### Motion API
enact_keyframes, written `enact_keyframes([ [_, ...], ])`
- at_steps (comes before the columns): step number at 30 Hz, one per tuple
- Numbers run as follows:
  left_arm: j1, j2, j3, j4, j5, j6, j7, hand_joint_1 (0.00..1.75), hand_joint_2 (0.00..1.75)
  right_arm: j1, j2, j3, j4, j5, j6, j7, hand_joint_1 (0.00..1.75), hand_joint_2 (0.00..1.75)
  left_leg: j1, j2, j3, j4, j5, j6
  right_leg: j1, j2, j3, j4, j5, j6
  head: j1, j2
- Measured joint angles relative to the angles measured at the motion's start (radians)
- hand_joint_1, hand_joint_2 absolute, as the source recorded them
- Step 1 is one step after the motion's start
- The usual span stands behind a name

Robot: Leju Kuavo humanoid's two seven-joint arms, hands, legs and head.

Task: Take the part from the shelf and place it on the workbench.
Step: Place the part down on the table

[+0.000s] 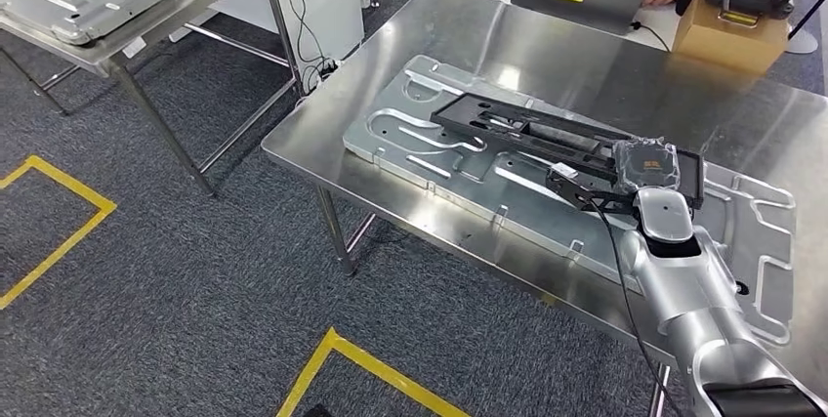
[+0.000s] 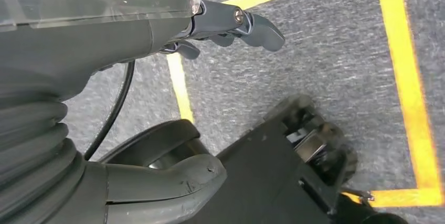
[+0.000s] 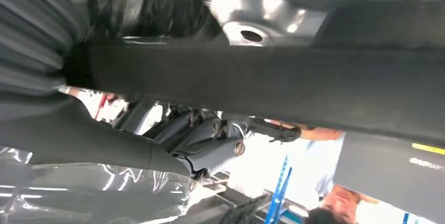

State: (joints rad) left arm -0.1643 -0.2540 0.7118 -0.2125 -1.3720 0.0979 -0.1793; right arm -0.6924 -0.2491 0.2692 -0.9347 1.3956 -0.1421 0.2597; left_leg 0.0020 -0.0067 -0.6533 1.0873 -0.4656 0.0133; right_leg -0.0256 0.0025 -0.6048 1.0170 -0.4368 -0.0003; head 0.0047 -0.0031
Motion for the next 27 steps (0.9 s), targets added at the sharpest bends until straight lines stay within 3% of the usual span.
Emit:
enact_keyframes([
  [3, -0.003, -0.012, 0.0, 0.0, 0.004, 0.015, 0.045, 0.0, 0.0, -0.005, 0.001, -0.003, 0.003, 0.0, 0.005, -0.009, 0.0, 0.0, 0.005, 0.001, -0.083, 0.188, -0.086, -0.008, 0.003, -0.002, 0.001, 0.001, -0.001, -0.008, 0.0, 0.0],
  [4, -0.004, -0.015, 0.0, 0.0, 0.006, 0.017, 0.051, 0.0, 0.0, -0.007, 0.001, -0.004, 0.006, 0.0, 0.006, -0.012, 0.0, 0.0, 0.006, 0.001, -0.097, 0.218, -0.09, -0.01, 0.003, -0.002, 0.001, 0.002, -0.002, -0.008, 0.0, 0.0],
  [5, -0.005, -0.017, 0.0, 0.0, 0.009, 0.017, 0.055, 0.0, 0.0, -0.01, 0.003, -0.004, 0.009, -0.001, 0.006, -0.014, 0.0, 0.0, 0.007, 0.001, -0.094, 0.21, -0.075, -0.01, 0.003, -0.001, 0.001, 0.004, -0.003, -0.007, 0.0, 0.0],
  [7, -0.009, -0.021, 0.0, 0.0, 0.012, 0.017, 0.06, 0.0, 0.0, -0.018, 0.006, -0.005, 0.015, -0.001, 0.006, -0.016, 0.0, 0.0, 0.008, 0.001, -0.036, 0.093, -0.011, -0.006, 0.003, 0.001, 0.002, 0.008, -0.007, -0.002, 0.0, 0.0],
  [9, -0.013, -0.023, 0.002, 0.0, 0.017, 0.015, 0.06, 0.0, 0.0, -0.026, 0.009, -0.005, 0.02, -0.001, 0.006, -0.018, 0.0, 0.0, 0.006, 0.001, 0.022, -0.023, 0.025, 0.001, 0.006, 0.003, 0.0, 0.014, -0.011, 0.007, 0.0, 0.0],
  [10, -0.015, -0.024, 0.003, 0.0, 0.02, 0.013, 0.058, 0.0, 0.0, -0.029, 0.01, -0.005, 0.023, -0.001, 0.006, -0.019, 0.0, 0.0, 0.005, 0.0, 0.034, -0.048, 0.028, 0.005, 0.008, 0.003, -0.001, 0.015, -0.012, 0.013, 0.0, 0.0],
  [14, -0.015, -0.028, 0.006, 0.0, 0.025, 0.012, 0.053, 0.0, 0.0, -0.031, 0.014, -0.007, 0.031, -0.001, 0.004, -0.021, 0.0, 0.0, 0.004, -0.001, 0.041, -0.066, 0.035, 0.029, 0.003, 0.002, -0.005, 0.025, -0.023, 0.037, 0.001, 0.0],
  [16, -0.016, -0.03, 0.007, 0.0, 0.025, 0.011, 0.055, 0.0, 0.0, -0.032, 0.014, -0.011, 0.034, -0.001, 0.004, -0.021, 0.0, 0.0, 0.006, 0.001, 0.044, -0.073, 0.039, 0.038, 0.001, 0.0, -0.043, 0.109, -0.073, 0.044, 0.001, 0.0],
  [18, -0.017, -0.033, 0.007, 0.0, 0.024, 0.01, 0.06, 0.0, 0.0, -0.03, 0.014, -0.015, 0.039, -0.002, 0.004, -0.021, 0.0, 0.0, 0.005, 0.001, 0.044, -0.073, 0.038, 0.042, 0.002, 0.0, -0.107, 0.236, -0.128, 0.048, 0.001, 0.0],
  [19, -0.017, -0.033, 0.008, 0.0, 0.025, 0.009, 0.061, 0.0, 0.0, -0.028, 0.014, -0.016, 0.042, -0.003, 0.004, -0.021, 0.0, 0.0, 0.005, 0.001, 0.044, -0.073, 0.037, 0.043, 0.002, -0.001, -0.128, 0.275, -0.136, 0.049, 0.001, 0.0],
  [20, -0.016, -0.033, 0.008, 0.0, 0.027, 0.006, 0.059, 0.0, 0.0, -0.025, 0.014, -0.017, 0.044, -0.004, 0.003, -0.021, 0.0, 0.0, 0.004, 0.001, 0.044, -0.071, 0.037, 0.043, 0.002, -0.001, -0.131, 0.276, -0.123, 0.049, 0.001, 0.0],
  [21, -0.016, -0.034, 0.01, 0.0, 0.032, 0.0, 0.053, 0.0, 0.0, -0.024, 0.014, -0.018, 0.046, -0.005, 0.001, -0.022, 0.0, 0.0, 0.004, 0.001, 0.044, -0.069, 0.037, 0.042, 0.002, -0.001, -0.114, 0.238, -0.094, 0.048, 0.001, 0.0],
  [23, -0.015, -0.034, 0.015, 0.0, 0.042, -0.012, 0.037, 0.0, 0.0, -0.024, 0.014, -0.021, 0.049, -0.006, -0.003, -0.022, 0.0, 0.0, 0.002, 0.001, 0.044, -0.063, 0.036, 0.039, 0.003, -0.002, -0.05, 0.104, -0.027, 0.04, 0.001, 0.0],
  [24, -0.015, -0.034, 0.018, 0.0, 0.045, -0.016, 0.032, 0.0, 0.0, -0.024, 0.014, -0.023, 0.049, -0.007, -0.005, -0.023, 0.0, 0.0, 0.0, 0.0, 0.042, -0.061, 0.035, 0.036, 0.006, -0.001, -0.026, 0.052, -0.007, 0.036, 0.001, 0.0],
  [27, -0.015, -0.034, 0.021, 0.0, 0.045, -0.018, 0.036, 0.0, 0.0, -0.021, 0.013, -0.027, 0.052, -0.01, -0.01, -0.026, 0.0, 0.0, -0.003, -0.001, 0.038, -0.06, 0.038, 0.023, 0.013, 0.0, -0.016, 0.015, 0.005, 0.023, 0.001, 0.0],
])
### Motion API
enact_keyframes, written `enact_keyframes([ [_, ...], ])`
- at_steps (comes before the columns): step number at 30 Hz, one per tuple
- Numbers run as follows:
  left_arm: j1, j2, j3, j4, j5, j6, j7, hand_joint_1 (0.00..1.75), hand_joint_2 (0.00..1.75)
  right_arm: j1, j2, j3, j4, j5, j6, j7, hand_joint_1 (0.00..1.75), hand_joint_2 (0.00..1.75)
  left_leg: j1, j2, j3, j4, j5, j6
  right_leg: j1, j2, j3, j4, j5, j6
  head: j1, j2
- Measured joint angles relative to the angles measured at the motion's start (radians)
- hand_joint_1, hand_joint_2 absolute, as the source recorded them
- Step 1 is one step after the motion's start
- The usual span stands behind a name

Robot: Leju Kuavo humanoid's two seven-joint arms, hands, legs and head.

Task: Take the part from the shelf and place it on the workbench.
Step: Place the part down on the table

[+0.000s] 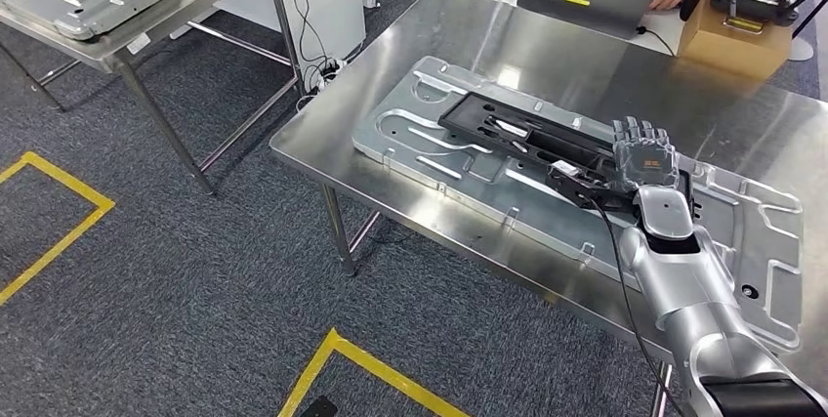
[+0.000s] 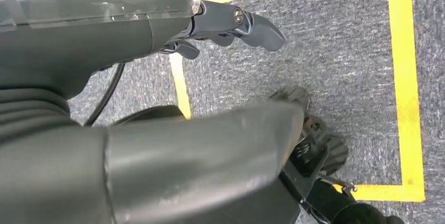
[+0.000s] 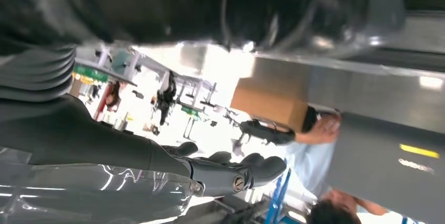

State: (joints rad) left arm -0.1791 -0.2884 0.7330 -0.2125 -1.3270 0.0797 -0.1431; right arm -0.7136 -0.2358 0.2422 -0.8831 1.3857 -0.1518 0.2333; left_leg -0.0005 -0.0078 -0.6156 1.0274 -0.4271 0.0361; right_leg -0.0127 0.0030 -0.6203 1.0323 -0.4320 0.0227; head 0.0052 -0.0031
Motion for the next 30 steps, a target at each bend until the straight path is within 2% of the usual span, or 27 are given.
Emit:
enact_keyframes([
  [2, 0.0, 0.0, 0.0, 0.0, -0.001, 0.0, 0.004, 0.0, 0.0, 0.001, 0.0, -0.003, 0.001, -0.003, -0.003, -0.003, 0.0, 0.0, 0.001, 0.001, -0.005, 0.011, -0.014, -0.011, -0.005, -0.002, -0.001, -0.006, 0.009, -0.013, 0.0, 0.0],
  [3, -0.001, 0.0, 0.0, 0.0, -0.002, 0.0, 0.005, 0.0, 0.0, 0.002, 0.0, -0.004, 0.001, -0.006, -0.006, -0.006, 0.0, 0.0, 0.002, 0.001, -0.014, 0.036, -0.039, -0.016, -0.008, -0.004, -0.003, -0.01, 0.014, -0.021, -0.001, 0.0],
  [4, -0.001, -0.001, 0.001, 0.0, -0.002, 0.0, 0.005, 0.0, 0.0, 0.003, 0.0, -0.005, 0.001, -0.01, -0.01, -0.008, 0.0, 0.0, 0.003, 0.002, -0.031, 0.082, -0.076, -0.021, -0.01, -0.005, -0.007, -0.012, 0.019, -0.027, -0.002, 0.0],
  [6, -0.001, -0.001, 0.001, 0.0, -0.002, 0.0, 0.006, 0.0, 0.0, 0.01, 0.0, -0.009, 0.001, -0.018, -0.02, -0.015, 0.0, 0.0, 0.005, 0.002, -0.075, 0.212, -0.157, -0.028, -0.009, -0.005, -0.021, -0.011, 0.029, -0.032, -0.003, 0.0],
  [7, -0.001, 0.0, 0.001, 0.0, -0.002, 0.0, 0.006, 0.0, 0.0, 0.015, 0.0, -0.011, 0.001, -0.022, -0.023, -0.018, 0.0, 0.0, 0.006, 0.002, -0.088, 0.262, -0.18, -0.029, -0.009, -0.005, -0.029, -0.01, 0.035, -0.031, -0.003, 0.0],
  [8, 0.0, 0.0, 0.001, 0.0, -0.002, 0.0, 0.006, 0.0, 0.0, 0.021, 0.0, -0.013, 0.001, -0.025, -0.026, -0.021, 0.0, 0.0, 0.006, 0.002, -0.084, 0.278, -0.186, -0.03, -0.009, -0.005, -0.038, -0.009, 0.041, -0.03, -0.003, 0.0],
  [9, 0.0, 0.0, 0.001, 0.0, -0.002, 0.0, 0.006, 0.0, 0.0, 0.026, 0.0, -0.015, 0.0, -0.028, -0.029, -0.024, 0.0, 0.0, 0.006, 0.002, -0.06, 0.253, -0.174, -0.028, -0.009, -0.005, -0.045, -0.008, 0.047, -0.028, -0.003, 0.0],
  [11, -0.002, 0.0, 0.001, 0.0, 0.001, 0.001, 0.005, 0.0, 0.0, 0.039, 0.0, -0.02, -0.008, -0.039, -0.045, -0.035, 0.0, 0.0, 0.005, 0.002, 0.033, 0.112, -0.129, -0.021, -0.008, -0.004, -0.057, -0.006, 0.059, -0.022, -0.003, 0.0],
  [12, -0.004, 0.0, 0.001, 0.0, 0.003, 0.002, 0.004, 0.0, 0.0, 0.05, 0.0, -0.024, -0.018, -0.048, -0.063, -0.044, 0.0, 0.0, 0.004, 0.001, 0.071, 0.047, -0.112, -0.017, -0.007, -0.004, -0.061, -0.005, 0.065, -0.017, -0.003, 0.0],
  [13, -0.004, -0.001, 0.001, 0.0, 0.005, 0.004, 0.004, 0.0, 0.0, 0.064, 0.001, -0.029, -0.033, -0.059, -0.088, -0.054, 0.0, 0.0, 0.002, 0.0, 0.095, 0.004, -0.101, -0.013, -0.006, -0.004, -0.063, -0.006, 0.072, -0.011, -0.002, 0.0],
  [14, -0.004, -0.001, 0.001, 0.0, 0.007, 0.006, 0.003, 0.0, 0.0, 0.082, 0.003, -0.034, -0.05, -0.069, -0.114, -0.063, 0.0, 0.0, 0.0, -0.001, 0.102, -0.014, -0.098, -0.01, -0.005, -0.004, -0.064, -0.007, 0.078, -0.004, -0.002, 0.0],
  [16, -0.001, -0.002, 0.001, 0.0, 0.01, 0.009, 0.002, 0.0, 0.0, 0.121, 0.009, -0.042, -0.082, -0.082, -0.149, -0.076, 0.0, 0.0, -0.001, 0.0, 0.097, -0.017, -0.081, 0.001, -0.007, -0.003, -0.064, -0.015, 0.092, 0.009, -0.002, 0.0],
  [17, -0.001, -0.003, 0.001, 0.001, 0.011, 0.01, 0.002, 0.0, 0.0, 0.139, 0.011, -0.044, -0.095, -0.086, -0.156, -0.078, 0.0, 0.0, 0.0, 0.002, 0.093, -0.022, -0.068, 0.009, -0.008, -0.003, -0.067, -0.014, 0.087, 0.015, -0.002, 0.0],
  [18, -0.001, -0.004, 0.001, 0.001, 0.013, 0.011, 0.001, 0.0, 0.0, 0.154, 0.011, -0.047, -0.106, -0.09, -0.161, -0.081, 0.0, 0.0, 0.001, 0.004, 0.086, -0.028, -0.054, 0.018, -0.01, -0.003, -0.075, 0.001, 0.063, 0.02, -0.001, 0.0],
  [19, -0.002, -0.004, 0.001, 0.001, 0.014, 0.012, 0.001, 0.0, 0.0, 0.168, 0.012, -0.051, -0.119, -0.098, -0.167, -0.086, 0.0, 0.0, 0.003, 0.007, 0.076, -0.033, -0.04, 0.024, -0.011, -0.003, -0.089, 0.037, 0.022, 0.023, 0.0, 0.0],
  [21, -0.001, -0.005, 0.002, 0.002, 0.019, 0.015, -0.001, 0.0, 0.0, 0.204, 0.017, -0.064, -0.155, -0.131, -0.198, -0.108, 0.0, 0.0, 0.001, 0.009, 0.05, -0.033, -0.019, 0.031, -0.011, -0.003, -0.12, 0.159, -0.08, 0.03, 0.002, 0.0],
  [22, 0.0, -0.005, 0.002, 0.002, 0.022, 0.017, -0.002, 0.0, 0.0, 0.232, 0.024, -0.073, -0.181, -0.162, -0.228, -0.13, 0.0, 0.0, 0.0, 0.009, 0.036, -0.032, -0.01, 0.03, -0.011, -0.003, -0.129, 0.221, -0.113, 0.032, 0.002, 0.0],
  [23, 0.002, -0.005, 0.002, 0.002, 0.026, 0.019, -0.004, 0.0, 0.0, 0.267, 0.035, -0.085, -0.212, -0.205, -0.262, -0.157, 0.0, 0.0, 0.0, 0.009, 0.024, -0.03, -0.001, 0.03, -0.011, -0.003, -0.126, 0.26, -0.124, 0.033, 0.002, 0.0],
  [24, 0.004, -0.005, 0.003, 0.002, 0.032, 0.022, -0.006, 0.0, 0.0, 0.308, 0.051, -0.1, -0.252, -0.259, -0.299, -0.191, 0.0, 0.0, 0.0, 0.009, 0.011, -0.028, 0.007, 0.028, -0.011, -0.003, -0.106, 0.265, -0.116, 0.032, 0.002, 0.0],
  [25, 0.005, -0.005, 0.004, 0.002, 0.036, 0.025, -0.008, 0.0, 0.0, 0.349, 0.068, -0.116, -0.292, -0.309, -0.331, -0.224, 0.0, 0.0, 0.0, 0.008, -0.001, -0.026, 0.014, 0.026, -0.011, -0.003, -0.069, 0.236, -0.096, 0.03, 0.002, 0.0],
  [26, 0.007, -0.005, 0.004, 0.002, 0.038, 0.027, -0.009, 0.0, 0.0, 0.387, 0.087, -0.132, -0.335, -0.35, -0.355, -0.252, 0.0, 0.0, 0.0, 0.008, -0.012, -0.021, 0.021, 0.023, -0.01, -0.003, -0.017, 0.176, -0.077, 0.026, 0.002, 0.0],
  [27, 0.008, -0.005, 0.005, 0.002, 0.04, 0.029, -0.011, 0.0, 0.0, 0.42, 0.105, -0.146, -0.376, -0.376, -0.372, -0.271, 0.0, 0.0, -0.002, 0.007, -0.021, -0.017, 0.026, 0.019, -0.008, -0.004, 0.039, 0.101, -0.073, 0.021, 0.002, 0.0],
  [28, 0.01, -0.005, 0.005, 0.002, 0.041, 0.03, -0.012, 0.0, 0.0, 0.445, 0.119, -0.158, -0.409, -0.388, -0.381, -0.281, 0.0, 0.0, -0.003, 0.008, -0.027, -0.013, 0.031, 0.014, -0.006, -0.005, 0.081, 0.041, -0.076, 0.015, 0.001, 0.0],
  [29, 0.01, -0.005, 0.005, 0.002, 0.043, 0.031, -0.013, 0.0, 0.0, 0.465, 0.131, -0.169, -0.438, -0.395, -0.386, -0.287, 0.0, 0.0, -0.004, 0.009, -0.031, -0.01, 0.036, 0.008, -0.002, -0.005, 0.109, -0.003, -0.084, 0.008, 0.001, 0.0],
  [30, 0.01, -0.005, 0.006, 0.002, 0.046, 0.032, -0.015, 0.0, 0.0, 0.482, 0.14, -0.178, -0.462, -0.406, -0.388, -0.293, 0.0, 0.0, -0.004, 0.01, -0.033, -0.011, 0.043, 0.001, 0.002, -0.004, 0.117, -0.022, -0.09, 0.001, 0.001, 0.0],
])
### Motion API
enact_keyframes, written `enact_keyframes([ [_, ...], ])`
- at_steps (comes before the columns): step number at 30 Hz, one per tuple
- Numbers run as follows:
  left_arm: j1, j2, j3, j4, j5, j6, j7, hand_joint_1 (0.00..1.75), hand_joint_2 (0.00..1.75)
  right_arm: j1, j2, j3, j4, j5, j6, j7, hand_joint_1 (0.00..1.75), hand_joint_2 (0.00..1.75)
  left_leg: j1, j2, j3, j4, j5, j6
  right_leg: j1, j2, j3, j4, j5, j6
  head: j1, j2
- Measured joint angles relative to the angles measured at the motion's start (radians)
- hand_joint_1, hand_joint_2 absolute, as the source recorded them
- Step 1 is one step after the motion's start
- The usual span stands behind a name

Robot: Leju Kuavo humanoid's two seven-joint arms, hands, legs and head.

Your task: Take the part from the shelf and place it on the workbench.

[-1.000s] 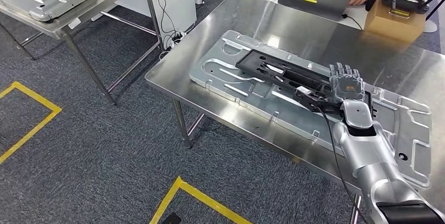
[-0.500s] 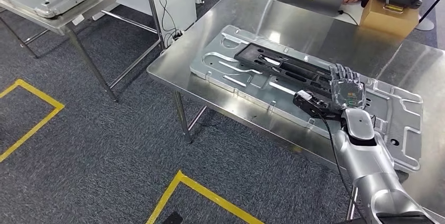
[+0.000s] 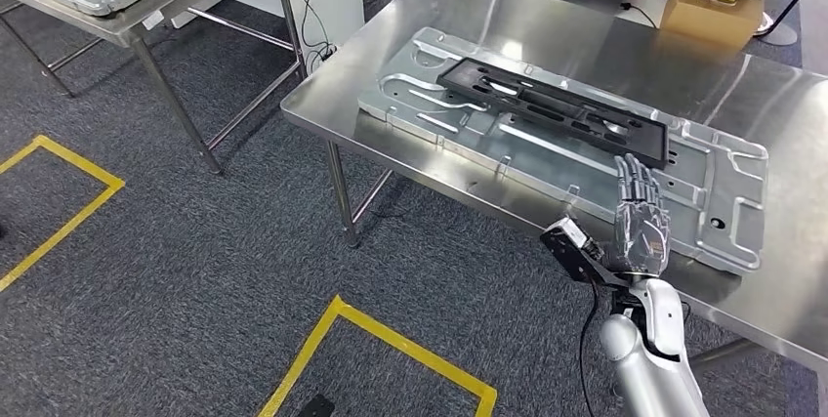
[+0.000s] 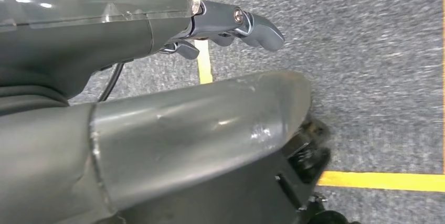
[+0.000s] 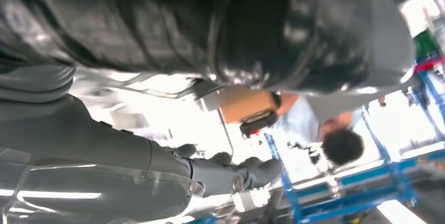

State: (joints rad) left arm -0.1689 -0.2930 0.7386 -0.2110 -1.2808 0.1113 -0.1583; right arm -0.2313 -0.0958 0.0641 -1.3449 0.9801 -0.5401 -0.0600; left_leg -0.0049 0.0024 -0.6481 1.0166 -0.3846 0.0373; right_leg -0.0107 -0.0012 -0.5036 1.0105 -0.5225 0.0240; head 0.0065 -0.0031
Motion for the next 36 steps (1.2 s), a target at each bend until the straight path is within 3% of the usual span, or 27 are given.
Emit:
enact_keyframes([
  [2, 0.002, 0.001, 0.002, 0.0, 0.007, 0.003, -0.007, 0.0, 0.0, 0.035, 0.018, -0.016, -0.042, -0.034, -0.003, -0.02, 0.0, 0.0, 0.001, 0.001, -0.001, -0.003, 0.01, -0.014, 0.001, 0.0, -0.01, -0.007, 0.015, -0.016, 0.001, 0.0],
  [3, 0.004, 0.002, 0.004, 0.0, 0.012, 0.004, -0.016, 0.0, 0.0, 0.058, 0.029, -0.021, -0.064, -0.056, -0.004, -0.036, 0.0, 0.0, 0.002, 0.001, -0.006, 0.005, -0.004, -0.021, -0.001, -0.002, -0.017, -0.01, 0.026, -0.025, 0.0, 0.0],
  [4, 0.008, 0.005, 0.007, 0.0, 0.017, 0.003, -0.029, 0.0, 0.0, 0.084, 0.042, -0.024, -0.09, -0.079, -0.005, -0.054, 0.0, 0.0, 0.004, 0.0, -0.015, 0.027, -0.037, -0.027, -0.004, -0.004, -0.026, -0.014, 0.039, -0.034, 0.0, 0.0],
  [5, 0.013, 0.011, 0.01, 0.0, 0.022, 0.0, -0.047, 0.0, 0.0, 0.117, 0.057, -0.025, -0.117, -0.102, -0.006, -0.074, 0.0, 0.0, 0.006, -0.001, -0.027, 0.069, -0.088, -0.032, -0.005, -0.006, -0.038, -0.016, 0.051, -0.04, -0.001, 0.0],
  [7, 0.024, 0.024, 0.016, 0.0, 0.033, -0.008, -0.081, 0.0, 0.0, 0.19, 0.084, -0.026, -0.174, -0.145, -0.007, -0.113, 0.0, 0.0, 0.009, -0.001, -0.05, 0.191, -0.192, -0.042, -0.004, -0.008, -0.066, -0.015, 0.072, -0.047, -0.002, 0.0],
  [8, 0.03, 0.03, 0.019, 0.0, 0.038, -0.011, -0.091, 0.0, 0.0, 0.228, 0.098, -0.026, -0.199, -0.161, -0.007, -0.131, 0.0, 0.0, 0.01, 0.0, -0.053, 0.246, -0.217, -0.045, -0.003, -0.008, -0.082, -0.013, 0.083, -0.047, -0.002, 0.0],
  [9, 0.034, 0.035, 0.022, 0.0, 0.042, -0.012, -0.096, 0.0, 0.0, 0.263, 0.109, -0.026, -0.22, -0.169, -0.009, -0.144, 0.0, 0.0, 0.011, 0.0, -0.044, 0.277, -0.217, -0.047, -0.002, -0.008, -0.098, -0.011, 0.093, -0.047, -0.002, 0.0],
  [10, 0.037, 0.04, 0.024, 0.0, 0.045, -0.011, -0.099, 0.0, 0.0, 0.295, 0.12, -0.026, -0.238, -0.172, -0.013, -0.155, 0.0, 0.0, 0.011, -0.001, -0.02, 0.275, -0.197, -0.047, -0.002, -0.008, -0.114, -0.008, 0.104, -0.045, -0.002, 0.0],
  [12, 0.039, 0.047, 0.029, 0.0, 0.051, -0.004, -0.103, 0.0, 0.0, 0.353, 0.139, -0.026, -0.267, -0.168, -0.023, -0.173, 0.0, 0.0, 0.01, -0.002, 0.079, 0.172, -0.152, -0.038, -0.001, -0.007, -0.143, -0.001, 0.121, -0.04, -0.002, 0.0],
  [14, 0.037, 0.052, 0.033, -0.001, 0.055, 0.003, -0.105, 0.0, 0.0, 0.4, 0.155, -0.03, -0.282, -0.164, -0.031, -0.19, 0.0, 0.0, 0.006, -0.005, 0.194, 0.017, -0.164, -0.026, 0.002, -0.005, -0.16, 0.008, 0.134, -0.031, -0.002, 0.0],
  [15, 0.037, 0.053, 0.035, -0.001, 0.055, 0.005, -0.105, 0.0, 0.0, 0.418, 0.161, -0.033, -0.285, -0.163, -0.033, -0.197, 0.0, 0.0, 0.004, -0.005, 0.226, -0.031, -0.18, -0.02, 0.002, -0.005, -0.162, 0.01, 0.141, -0.025, -0.001, 0.0],
  [16, 0.037, 0.054, 0.037, -0.001, 0.056, 0.006, -0.104, 0.0, 0.0, 0.431, 0.167, -0.036, -0.287, -0.163, -0.034, -0.203, 0.0, 0.0, 0.001, -0.004, 0.24, -0.056, -0.189, -0.014, 0.002, -0.004, -0.162, 0.009, 0.148, -0.019, -0.001, 0.0],
  [18, 0.039, 0.054, 0.042, -0.001, 0.056, 0.006, -0.103, 0.0, 0.0, 0.451, 0.176, -0.041, -0.289, -0.163, -0.035, -0.211, 0.0, 0.0, 0.0, 0.003, 0.234, -0.062, -0.175, 0.002, -0.002, -0.002, -0.163, 0.006, 0.158, -0.005, -0.001, 0.0],
  [19, 0.039, 0.054, 0.043, -0.001, 0.056, 0.006, -0.103, 0.0, 0.0, 0.457, 0.179, -0.042, -0.29, -0.163, -0.035, -0.213, 0.0, 0.0, 0.001, 0.006, 0.227, -0.065, -0.165, 0.011, -0.003, -0.001, -0.17, 0.019, 0.144, 0.001, -0.001, 0.0],
  [21, 0.04, 0.054, 0.045, -0.001, 0.056, 0.007, -0.103, 0.0, 0.0, 0.465, 0.183, -0.047, -0.291, -0.166, -0.03, -0.214, 0.0, 0.0, 0.004, 0.012, 0.209, -0.069, -0.143, 0.023, -0.006, 0.001, -0.204, 0.105, 0.071, 0.011, 0.0, 0.0],
  [23, 0.042, 0.054, 0.047, -0.001, 0.065, 0.01, -0.106, 0.0, 0.0, 0.47, 0.185, -0.051, -0.29, -0.19, 0.001, -0.217, 0.0, 0.0, 0.003, 0.016, 0.187, -0.066, -0.128, 0.025, -0.006, 0.001, -0.245, 0.236, -0.01, 0.02, 0.0, 0.0],
  [24, 0.045, 0.055, 0.051, -0.001, 0.076, 0.016, -0.11, 0.0, 0.0, 0.472, 0.188, -0.052, -0.287, -0.215, 0.034, -0.223, 0.0, 0.0, 0.003, 0.016, 0.177, -0.063, -0.122, 0.023, -0.006, 0.001, -0.25, 0.277, -0.029, 0.023, 0.0, 0.0],
  [25, 0.049, 0.055, 0.058, -0.001, 0.09, 0.023, -0.115, 0.0, 0.0, 0.472, 0.191, -0.052, -0.279, -0.241, 0.071, -0.228, 0.0, 0.0, 0.003, 0.014, 0.168, -0.06, -0.117, 0.021, -0.007, 0.001, -0.235, 0.28, -0.029, 0.024, 0.0, 0.0],
  [26, 0.053, 0.056, 0.067, -0.001, 0.103, 0.03, -0.121, 0.0, 0.0, 0.471, 0.196, -0.052, -0.262, -0.264, 0.104, -0.233, 0.0, 0.0, 0.003, 0.012, 0.161, -0.055, -0.114, 0.018, -0.008, 0.002, -0.198, 0.241, -0.013, 0.023, 0.0, 0.0],
  [28, 0.058, 0.057, 0.085, -0.001, 0.118, 0.041, -0.128, 0.0, 0.0, 0.467, 0.205, -0.057, -0.204, -0.29, 0.137, -0.236, 0.0, 0.0, 0.003, 0.003, 0.151, -0.046, -0.11, 0.011, -0.009, 0.019, -0.094, 0.097, 0.026, 0.016, -0.001, 0.0],
  [30, 0.059, 0.058, 0.096, -0.001, 0.123, 0.049, -0.128, 0.0, 0.0, 0.463, 0.215, -0.075, -0.115, -0.299, 0.131, -0.248, 0.0, 0.0, 0.002, -0.009, 0.139, -0.037, -0.106, 0.002, -0.007, 0.037, -0.037, 0.003, 0.036, 0.004, -0.001, 0.0],
  [31, 0.059, 0.058, 0.1, -0.001, 0.124, 0.053, -0.126, 0.0, 0.0, 0.46, 0.221, -0.092, -0.061, -0.298, 0.121, -0.261, 0.0, 0.0, 0.003, -0.016, 0.134, -0.034, -0.104, -0.004, -0.005, 0.039, -0.032, -0.009, 0.031, -0.002, -0.001, 0.0],
  [34, 0.062, 0.061, 0.113, -0.001, 0.126, 0.063, -0.12, 0.0, 0.0, 0.432, 0.242, -0.175, 0.134, -0.276, 0.072, -0.321, 0.0, 0.0, 0.007, -0.027, 0.124, -0.026, -0.106, -0.021, -0.006, 0.014, -0.032, -0.018, 0.04, -0.022, -0.001, 0.0],
  [36, 0.064, 0.063, 0.12, -0.001, 0.126, 0.066, -0.119, 0.0, 0.0, 0.413, 0.253, -0.229, 0.242, -0.268, 0.052, -0.354, 0.0, 0.0, 0.009, -0.02, 0.091, 0.04, -0.15, -0.032, -0.011, -0.002, -0.033, -0.026, 0.046, -0.036, -0.002, 0.0],
])
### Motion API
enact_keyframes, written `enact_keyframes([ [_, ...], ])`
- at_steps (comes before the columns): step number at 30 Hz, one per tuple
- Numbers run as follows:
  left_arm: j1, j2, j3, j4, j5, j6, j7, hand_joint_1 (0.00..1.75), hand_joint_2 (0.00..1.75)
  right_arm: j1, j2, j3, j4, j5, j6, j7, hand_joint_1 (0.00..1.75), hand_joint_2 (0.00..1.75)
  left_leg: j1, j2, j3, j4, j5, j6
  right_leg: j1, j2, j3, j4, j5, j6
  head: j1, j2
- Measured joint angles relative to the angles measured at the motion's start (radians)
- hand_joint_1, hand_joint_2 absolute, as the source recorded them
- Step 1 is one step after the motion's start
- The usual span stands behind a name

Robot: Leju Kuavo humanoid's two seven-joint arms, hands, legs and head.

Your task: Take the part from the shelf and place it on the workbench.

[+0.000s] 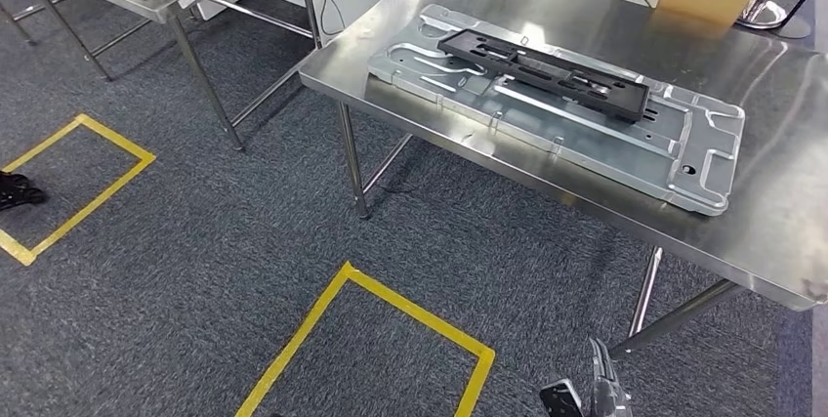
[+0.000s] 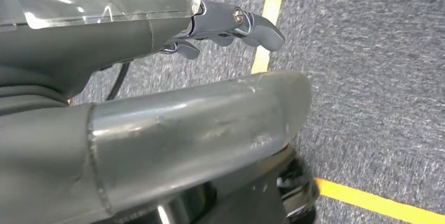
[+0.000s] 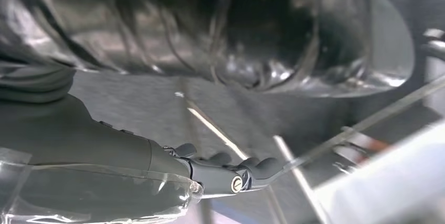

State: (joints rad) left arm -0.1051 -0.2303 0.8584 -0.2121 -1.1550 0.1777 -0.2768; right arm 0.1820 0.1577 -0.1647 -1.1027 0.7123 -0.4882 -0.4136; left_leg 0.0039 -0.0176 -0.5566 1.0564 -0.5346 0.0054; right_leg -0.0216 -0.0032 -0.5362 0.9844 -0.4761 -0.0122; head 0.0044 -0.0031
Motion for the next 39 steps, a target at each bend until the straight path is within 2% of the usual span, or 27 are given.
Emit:
enact_keyframes([
  [2, 0.001, 0.001, 0.003, 0.0, 0.0, 0.001, 0.001, 0.0, 0.0, -0.012, 0.007, -0.035, 0.077, 0.003, -0.007, -0.012, 0.0, 0.0, 0.004, 0.006, -0.063, 0.133, -0.067, -0.01, 0.002, -0.016, -0.005, 0.001, 0.001, -0.006, -0.001, 0.0],
  [3, 0.003, 0.002, 0.004, 0.0, 0.0, 0.001, 0.001, 0.0, 0.0, -0.018, 0.011, -0.047, 0.106, 0.004, -0.008, -0.014, 0.0, 0.0, 0.006, 0.008, -0.09, 0.19, -0.087, -0.014, 0.003, -0.023, -0.009, 0.003, 0.001, -0.006, -0.001, 0.0],
  [4, 0.005, 0.003, 0.005, 0.0, -0.001, 0.001, 0.002, 0.0, 0.0, -0.024, 0.015, -0.057, 0.131, 0.004, -0.008, -0.015, 0.0, 0.0, 0.007, 0.01, -0.102, 0.218, -0.089, -0.017, 0.003, -0.03, -0.011, 0.006, 0.001, -0.006, -0.001, 0.0],
  [5, 0.007, 0.004, 0.006, 0.0, -0.001, 0.001, 0.002, 0.0, 0.0, -0.029, 0.018, -0.065, 0.15, 0.005, -0.008, -0.016, 0.0, 0.0, 0.008, 0.012, -0.094, 0.206, -0.072, -0.018, 0.003, -0.037, -0.013, 0.009, 0.0, -0.005, -0.001, 0.0],
  [7, 0.008, 0.006, 0.007, 0.0, -0.001, 0.001, 0.002, 0.0, 0.0, -0.038, 0.023, -0.078, 0.179, 0.007, -0.006, -0.014, 0.0, 0.0, 0.008, 0.029, -0.03, 0.085, -0.006, -0.015, 0.004, -0.051, -0.014, 0.016, -0.002, -0.002, -0.001, 0.0],
  [9, 0.005, 0.007, 0.008, 0.0, -0.001, 0.003, 0.002, 0.0, 0.0, -0.049, 0.027, -0.094, 0.206, 0.014, 0.009, 0.0, 0.0, 0.0, 0.002, 0.061, 0.025, -0.029, 0.029, -0.004, 0.009, -0.065, -0.014, 0.023, -0.006, 0.007, 0.0, 0.0],
  [11, 0.004, 0.008, 0.01, 0.0, -0.001, 0.007, 0.002, 0.0, 0.0, -0.068, 0.026, -0.129, 0.266, 0.033, 0.009, 0.015, 0.0, 0.0, -0.003, 0.068, 0.034, -0.058, 0.031, 0.011, 0.013, -0.077, -0.013, 0.025, -0.007, 0.019, 0.0, 0.0],
  [13, 0.005, 0.008, 0.014, 0.0, -0.001, 0.018, 0.009, 0.0, 0.0, -0.103, 0.015, -0.186, 0.391, 0.059, -0.016, 0.038, 0.0, 0.0, -0.001, 0.049, 0.033, -0.062, 0.038, 0.025, 0.011, -0.082, -0.01, 0.026, -0.009, 0.032, 0.0, 0.0],
  [14, 0.006, 0.006, 0.016, 0.0, -0.001, 0.028, 0.018, 0.0, 0.0, -0.118, 0.006, -0.216, 0.465, 0.068, -0.022, 0.062, 0.0, 0.0, 0.0, 0.041, 0.034, -0.065, 0.043, 0.032, 0.009, -0.07, -0.013, 0.037, -0.021, 0.039, 0.0, 0.0],
  [15, 0.004, 0.003, 0.018, 0.0, -0.002, 0.039, 0.029, 0.0, 0.0, -0.128, -0.004, -0.243, 0.533, 0.074, -0.017, 0.1, 0.0, 0.0, 0.002, 0.033, 0.033, -0.068, 0.049, 0.039, 0.007, -0.051, -0.025, 0.067, -0.044, 0.044, 0.001, 0.0],
  [17, -0.002, -0.004, 0.021, 0.0, -0.006, 0.059, 0.049, 0.0, 0.0, -0.133, -0.022, -0.29, 0.641, 0.079, 0.013, 0.204, 0.0, 0.0, 0.002, 0.014, 0.027, -0.069, 0.056, 0.049, 0.005, -0.013, -0.077, 0.181, -0.114, 0.05, 0.001, 0.0],
  [18, -0.005, -0.007, 0.022, 0.0, -0.008, 0.067, 0.056, 0.0, 0.0, -0.134, -0.028, -0.309, 0.682, 0.08, 0.032, 0.262, 0.0, 0.0, 0.0, 0.004, 0.024, -0.068, 0.058, 0.052, 0.006, -0.005, -0.108, 0.246, -0.143, 0.051, 0.001, 0.0],
  [19, -0.006, -0.01, 0.023, 0.0, -0.01, 0.073, 0.061, 0.0, 0.0, -0.135, -0.032, -0.326, 0.717, 0.079, 0.055, 0.317, 0.0, 0.0, -0.001, -0.007, 0.021, -0.068, 0.058, 0.053, 0.006, -0.002, -0.129, 0.29, -0.155, 0.051, 0.001, 0.0],
  [20, -0.006, -0.011, 0.023, 0.0, -0.012, 0.078, 0.065, 0.0, 0.0, -0.137, -0.035, -0.341, 0.745, 0.078, 0.082, 0.37, 0.0, 0.0, -0.002, -0.017, 0.02, -0.066, 0.059, 0.054, 0.006, 0.0, -0.135, 0.301, -0.147, 0.05, 0.001, 0.0],
  [21, -0.006, -0.012, 0.024, 0.0, -0.014, 0.081, 0.067, 0.0, 0.0, -0.139, -0.037, -0.353, 0.768, 0.076, 0.113, 0.415, 0.0, 0.0, -0.002, -0.027, 0.02, -0.065, 0.059, 0.053, 0.006, 0.003, -0.123, 0.272, -0.119, 0.048, 0.001, 0.0],
  [22, -0.006, -0.013, 0.024, 0.0, -0.016, 0.084, 0.068, 0.0, 0.0, -0.142, -0.038, -0.364, 0.788, 0.075, 0.15, 0.453, 0.0, 0.0, -0.002, -0.037, 0.02, -0.062, 0.058, 0.052, 0.006, 0.012, -0.095, 0.212, -0.081, 0.044, 0.001, 0.0],
  [24, -0.009, -0.017, 0.024, 0.0, -0.019, 0.088, 0.066, 0.0, 0.0, -0.148, -0.04, -0.378, 0.818, 0.076, 0.219, 0.493, 0.0, 0.0, -0.003, -0.055, 0.017, -0.057, 0.056, 0.047, 0.005, 0.059, -0.035, 0.084, -0.027, 0.034, 0.001, 0.0],
  [25, -0.01, -0.019, 0.024, 0.0, -0.019, 0.09, 0.063, 0.0, 0.0, -0.15, -0.04, -0.383, 0.829, 0.078, 0.244, 0.496, 0.0, 0.0, -0.002, -0.064, 0.013, -0.055, 0.056, 0.042, 0.006, 0.075, -0.019, 0.047, -0.017, 0.03, 0.0, 0.0],
  [26, -0.011, -0.021, 0.024, 0.0, -0.019, 0.092, 0.06, 0.0, 0.0, -0.154, -0.04, -0.386, 0.838, 0.081, 0.26, 0.495, 0.0, 0.0, -0.002, -0.072, 0.009, -0.054, 0.057, 0.036, 0.007, 0.084, -0.013, 0.032, -0.017, 0.026, 0.0, 0.0],
  [28, -0.012, -0.022, 0.024, 0.0, -0.019, 0.095, 0.051, 0.0, 0.0, -0.164, -0.036, -0.388, 0.853, 0.091, 0.286, 0.49, 0.0, 0.0, 0.001, -0.086, 0.004, -0.053, 0.059, 0.022, 0.007, 0.063, -0.012, 0.027, -0.013, 0.018, 0.001, 0.0],
  [30, -0.011, -0.023, 0.024, 0.0, -0.02, 0.096, 0.042, 0.0, 0.0, -0.172, -0.031, -0.388, 0.864, 0.105, 0.317, 0.485, 0.0, 0.0, 0.0, -0.063, -0.01, -0.025, 0.039, 0.011, 0.003, 0.04, -0.008, 0.017, -0.008, 0.004, -0.001, 0.0],
  [32, -0.013, -0.024, 0.024, 0.0, -0.022, 0.096, 0.033, 0.0, 0.0, -0.175, -0.027, -0.388, 0.873, 0.122, 0.344, 0.483, 0.0, 0.0, 0.001, -0.017, -0.056, 0.072, -0.019, 0.003, 0.003, 0.011, -0.006, 0.012, -0.007, -0.006, -0.003, 0.0],
  [34, -0.015, -0.025, 0.024, 0.0, -0.022, 0.095, 0.026, 0.0, 0.0, -0.177, -0.026, -0.386, 0.88, 0.138, 0.362, 0.485, 0.0, 0.0, 0.006, 0.003, -0.117, 0.202, -0.076, -0.005, 0.005, -0.018, -0.008, 0.013, -0.008, -0.009, -0.004, 0.0],
  [35, -0.014, -0.024, 0.024, 0.0, -0.024, 0.094, 0.025, 0.0, 0.0, -0.18, -0.026, -0.385, 0.883, 0.149, 0.37, 0.491, 0.0, 0.0, 0.009, 0.007, -0.132, 0.234, -0.082, -0.008, 0.005, -0.031, -0.008, 0.014, -0.008, -0.008, -0.004, 0.0],
  [36, -0.012, -0.024, 0.024, 0.0, -0.027, 0.093, 0.026, 0.0, 0.0, -0.182, -0.025, -0.381, 0.886, 0.163, 0.378, 0.501, 0.0, 0.0, 0.011, 0.011, -0.129, 0.233, -0.071, -0.01, 0.005, -0.044, -0.008, 0.015, -0.009, -0.007, -0.004, 0.0],
  [37, -0.011, -0.024, 0.023, 0.0, -0.032, 0.091, 0.031, 0.0, 0.0, -0.185, -0.023, -0.375, 0.888, 0.178, 0.385, 0.513, 0.0, 0.0, 0.013, 0.017, -0.105, 0.189, -0.043, -0.011, 0.005, -0.056, -0.008, 0.017, -0.01, -0.005, -0.004, 0.0],
  [39, -0.012, -0.024, 0.02, 0.0, -0.04, 0.088, 0.04, 0.0, 0.0, -0.19, -0.02, -0.361, 0.891, 0.202, 0.393, 0.531, 0.0, 0.0, 0.012, 0.05, -0.028, 0.047, 0.017, -0.01, 0.006, -0.076, -0.007, 0.023, -0.015, 0.003, -0.004, 0.0],
])
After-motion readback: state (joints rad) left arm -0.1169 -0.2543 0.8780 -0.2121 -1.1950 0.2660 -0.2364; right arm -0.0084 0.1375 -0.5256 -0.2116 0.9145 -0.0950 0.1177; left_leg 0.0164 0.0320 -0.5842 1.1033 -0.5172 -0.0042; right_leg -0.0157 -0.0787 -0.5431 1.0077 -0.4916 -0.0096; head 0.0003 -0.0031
